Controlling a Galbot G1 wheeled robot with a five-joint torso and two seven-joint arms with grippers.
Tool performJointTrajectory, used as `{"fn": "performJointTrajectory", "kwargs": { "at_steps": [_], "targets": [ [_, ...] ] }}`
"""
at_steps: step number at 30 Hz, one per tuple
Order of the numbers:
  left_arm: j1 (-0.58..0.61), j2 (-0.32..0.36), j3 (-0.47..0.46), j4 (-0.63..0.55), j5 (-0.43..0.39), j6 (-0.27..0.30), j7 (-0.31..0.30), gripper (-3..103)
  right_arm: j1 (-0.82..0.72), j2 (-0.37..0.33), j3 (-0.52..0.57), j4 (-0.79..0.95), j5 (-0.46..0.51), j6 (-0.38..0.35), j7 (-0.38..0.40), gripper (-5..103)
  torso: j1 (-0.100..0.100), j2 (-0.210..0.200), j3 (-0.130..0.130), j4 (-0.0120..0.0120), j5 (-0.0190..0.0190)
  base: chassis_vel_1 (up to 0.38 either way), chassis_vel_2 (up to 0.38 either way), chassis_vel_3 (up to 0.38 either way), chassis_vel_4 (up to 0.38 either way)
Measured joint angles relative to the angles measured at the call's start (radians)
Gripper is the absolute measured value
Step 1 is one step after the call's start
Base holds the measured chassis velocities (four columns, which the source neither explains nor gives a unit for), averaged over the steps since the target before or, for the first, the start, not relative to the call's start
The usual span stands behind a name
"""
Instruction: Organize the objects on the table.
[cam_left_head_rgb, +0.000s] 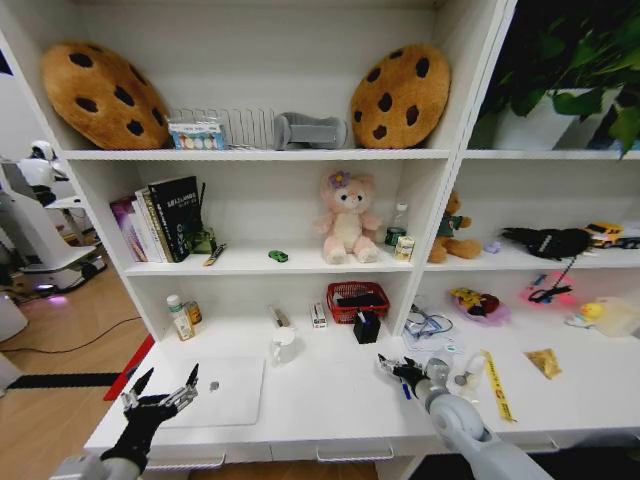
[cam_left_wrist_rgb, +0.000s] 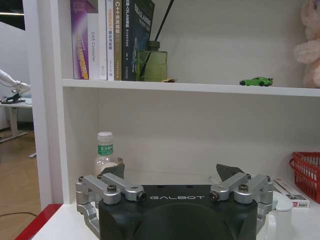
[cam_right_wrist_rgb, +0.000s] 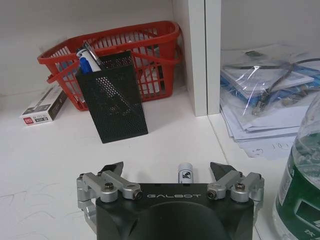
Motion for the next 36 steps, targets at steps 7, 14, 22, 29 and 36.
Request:
{"fn": "performJointTrajectory", "kwargs": {
  "at_steps": [7,14,22,29,36],
  "targets": [
    [0.0,0.0,0.0,0.0,0.0,0.0,0.0,100,0.018,0.005,-0.009,-0.037,-0.005,0.001,-0.011,95,0.0,0.0,0.0,0.0,-0.0004,0.0,0.0,0.0,0.0],
    [0.0,0.0,0.0,0.0,0.0,0.0,0.0,100,0.024,0.009,-0.01,-0.048,0.0,-0.002,-0.011,78,0.0,0.0,0.0,-0.0002,-0.0007,0.0,0.0,0.0,0.0],
    [0.0,0.0,0.0,0.0,0.0,0.0,0.0,100,0.008,0.007,-0.012,-0.039,-0.012,-0.007,-0.017,46,0.0,0.0,0.0,-0.0001,-0.0003,0.0,0.0,0.0,0.0],
    [0.0,0.0,0.0,0.0,0.0,0.0,0.0,100,-0.005,0.001,-0.014,-0.029,-0.009,-0.007,-0.016,24,0.0,0.0,0.0,0.0,-0.0002,0.0,0.0,0.0,0.0],
    [0.0,0.0,0.0,0.0,0.0,0.0,0.0,100,-0.002,0.001,-0.01,-0.011,-0.009,-0.003,-0.021,13,0.0,0.0,0.0,0.0001,0.0008,0.0,0.0,0.0,0.0]
  ]
}}
